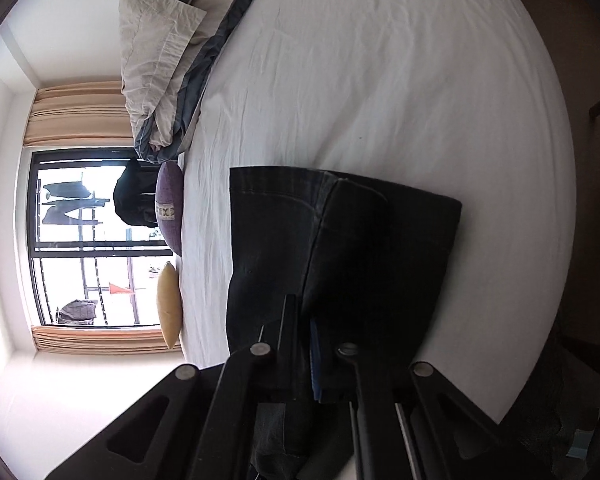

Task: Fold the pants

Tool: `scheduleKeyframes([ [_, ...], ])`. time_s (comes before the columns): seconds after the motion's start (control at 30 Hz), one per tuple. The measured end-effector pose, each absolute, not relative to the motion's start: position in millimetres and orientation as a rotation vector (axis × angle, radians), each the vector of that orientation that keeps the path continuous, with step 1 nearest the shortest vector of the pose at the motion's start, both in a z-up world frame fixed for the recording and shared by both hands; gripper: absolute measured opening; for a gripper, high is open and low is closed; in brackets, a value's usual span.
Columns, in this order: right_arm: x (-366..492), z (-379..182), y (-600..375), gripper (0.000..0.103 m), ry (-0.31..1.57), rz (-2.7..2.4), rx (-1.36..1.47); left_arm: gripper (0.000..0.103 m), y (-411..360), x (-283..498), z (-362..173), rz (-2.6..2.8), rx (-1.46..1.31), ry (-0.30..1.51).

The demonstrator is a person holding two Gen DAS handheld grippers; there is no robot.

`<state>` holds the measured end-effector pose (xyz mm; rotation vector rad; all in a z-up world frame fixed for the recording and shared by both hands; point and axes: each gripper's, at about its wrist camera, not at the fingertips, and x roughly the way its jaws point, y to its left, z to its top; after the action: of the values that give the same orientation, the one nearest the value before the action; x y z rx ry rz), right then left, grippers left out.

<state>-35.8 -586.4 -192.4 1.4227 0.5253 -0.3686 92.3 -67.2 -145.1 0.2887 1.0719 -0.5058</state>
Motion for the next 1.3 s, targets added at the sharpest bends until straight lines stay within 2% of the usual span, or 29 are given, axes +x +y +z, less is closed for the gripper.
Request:
scheduleKeyframes([
  [0.17, -57, -177, -586, 0.005, 0.509, -0.402, 1.415, 0.065, -69, 90, -145, -0.523, 0.332, 1.071],
  [0.47, -82, -203, -598, 0.003, 0.538, -0.495, 1.435, 0.065, -58, 87, -142, -0.576, 0.369, 1.072],
  [0.53, -79, -187, -595, 0.008, 0.551, -0.477, 1.394, 0.065, -55, 84, -139, -0.579, 0.366, 1.066],
  [0.57, -78, -178, -594, 0.016, 0.577, -0.493, 1.368, 0.065, -53, 80, -137, -0.577, 0.362, 1.061],
  [0.6, -79, -166, -592, 0.034, 0.579, -0.505, 1.325, 0.065, -51, 78, -135, -0.57, 0.358, 1.053],
  [0.67, -78, -140, -581, 0.046, 0.587, -0.54, 1.203, 0.065, -48, 70, -129, -0.564, 0.346, 1.034],
  [0.7, -75, -132, -573, 0.046, 0.615, -0.54, 1.153, 0.065, -47, 66, -126, -0.569, 0.336, 1.025],
  [0.83, -51, -133, -524, 0.046, 0.671, -0.272, 1.186, 0.066, -47, 55, -125, -0.6, 0.334, 1.022],
  [1.0, -14, -183, -453, 0.034, 0.821, -0.051, 1.318, 0.065, -40, 55, -140, -0.588, 0.346, 1.07],
  [1.13, -3, -216, -435, 0.03, 0.87, -0.025, 1.421, 0.065, -38, 57, -141, -0.588, 0.368, 1.079],
  [1.3, 7, -226, -433, 0.024, 0.882, -0.002, 1.45, 0.065, -36, 57, -143, -0.585, 0.363, 1.08],
])
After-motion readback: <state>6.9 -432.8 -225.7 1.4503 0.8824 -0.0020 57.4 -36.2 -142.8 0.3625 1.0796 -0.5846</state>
